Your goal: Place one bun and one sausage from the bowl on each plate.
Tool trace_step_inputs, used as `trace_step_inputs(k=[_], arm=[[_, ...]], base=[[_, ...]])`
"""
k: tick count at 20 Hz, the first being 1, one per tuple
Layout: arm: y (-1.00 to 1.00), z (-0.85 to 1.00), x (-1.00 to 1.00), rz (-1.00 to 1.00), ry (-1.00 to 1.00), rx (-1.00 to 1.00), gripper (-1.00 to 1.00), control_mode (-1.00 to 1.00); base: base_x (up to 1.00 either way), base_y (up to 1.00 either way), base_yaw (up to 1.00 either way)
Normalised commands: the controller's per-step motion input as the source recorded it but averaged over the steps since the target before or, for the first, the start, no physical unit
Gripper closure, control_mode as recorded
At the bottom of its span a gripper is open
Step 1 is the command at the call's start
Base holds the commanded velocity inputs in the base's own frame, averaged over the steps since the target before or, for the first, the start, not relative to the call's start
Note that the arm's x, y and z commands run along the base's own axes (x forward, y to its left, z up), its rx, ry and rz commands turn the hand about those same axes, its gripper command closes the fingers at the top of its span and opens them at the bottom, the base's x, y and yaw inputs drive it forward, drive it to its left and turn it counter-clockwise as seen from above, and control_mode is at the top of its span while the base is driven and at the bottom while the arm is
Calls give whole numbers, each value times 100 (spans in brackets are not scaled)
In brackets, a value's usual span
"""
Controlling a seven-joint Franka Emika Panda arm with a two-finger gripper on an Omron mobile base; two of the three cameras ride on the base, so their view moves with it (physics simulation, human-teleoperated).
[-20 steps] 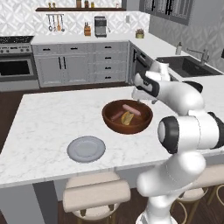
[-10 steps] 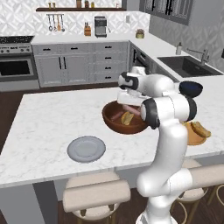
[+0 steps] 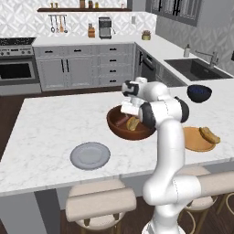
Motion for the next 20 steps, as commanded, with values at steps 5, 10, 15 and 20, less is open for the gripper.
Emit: trace_step_inputs(k=[5,10,15,20], arm=[[19,-45,6,-2,5,0,-100,-100],[0,-52,-1,-3,10,4,-100,-100],[0,-34,-24,-7,3,3,100,-100],[6,14,-7,-2,2,-2,100,-100]], base=[[0,0,0],[0,0,0],[0,0,0],[0,0,0]])
